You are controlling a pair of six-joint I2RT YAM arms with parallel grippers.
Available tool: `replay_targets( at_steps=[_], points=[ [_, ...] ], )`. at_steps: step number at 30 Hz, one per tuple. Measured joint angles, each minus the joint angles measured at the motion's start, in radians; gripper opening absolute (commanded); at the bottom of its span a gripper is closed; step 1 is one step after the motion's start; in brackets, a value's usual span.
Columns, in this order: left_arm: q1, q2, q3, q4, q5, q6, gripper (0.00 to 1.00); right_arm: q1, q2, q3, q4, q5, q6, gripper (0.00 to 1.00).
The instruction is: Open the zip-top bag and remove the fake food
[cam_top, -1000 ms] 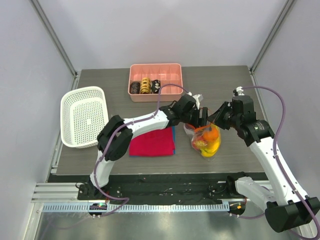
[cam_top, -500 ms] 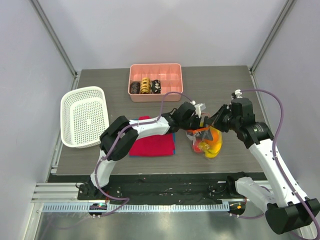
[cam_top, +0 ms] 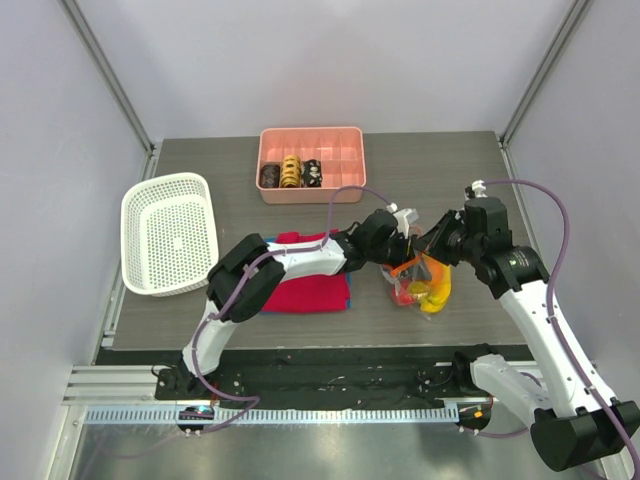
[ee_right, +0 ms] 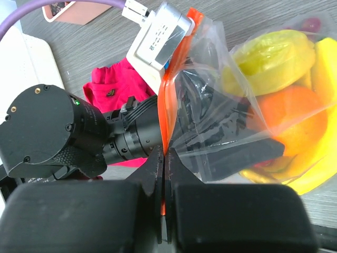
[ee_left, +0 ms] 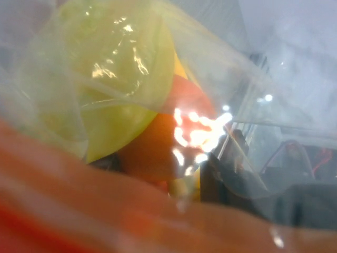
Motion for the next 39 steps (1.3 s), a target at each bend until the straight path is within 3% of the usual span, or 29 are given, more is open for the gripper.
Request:
replay_targets(
  at_steps=[2,3,14,16,17,20,23,30,32,39],
  points=[
    [0.000,-0.001,0.002,-0.001,-0.008,0.011,0.14,0.000,-0.007,0.000,-0.005,0.003,-0.004,0.01],
    [-0.001,-0.002,0.003,-0.003,-0.013,0.017,0.01,0.000,-0.012,0.000,-0.008,0.005,-0.010,0.01],
    [-0.001,-0.109,0.059,-0.261,-0.095,0.159,0.00,0.000,-0.123,-0.017,-0.061,0.095,-0.162,0.01],
    [0.000,-0.134,0.061,-0.291,-0.091,0.161,0.14,0.000,-0.137,-0.026,-0.062,0.102,-0.181,0.01],
    [0.000,-0.140,0.061,-0.298,-0.084,0.161,0.35,0.000,-0.142,-0.031,-0.063,0.100,-0.183,0.01],
    [0.000,-0.145,0.060,-0.290,-0.051,0.148,0.57,0.000,-0.134,-0.034,-0.061,0.080,-0.179,0.01],
    [0.001,-0.133,0.064,-0.267,-0.025,0.110,0.61,0.000,-0.108,-0.034,-0.049,0.039,-0.161,0.01],
    [0.005,-0.050,0.113,-0.187,-0.004,0.053,0.60,-0.014,-0.070,-0.034,-0.034,0.015,-0.124,0.01],
    [0.011,-0.036,0.113,-0.146,-0.024,0.026,0.66,-0.015,-0.069,-0.034,-0.026,-0.005,-0.103,0.01],
    [0.007,-0.021,0.071,-0.022,-0.097,-0.040,0.67,-0.009,-0.067,-0.034,0.028,-0.072,-0.007,0.01]
  ],
)
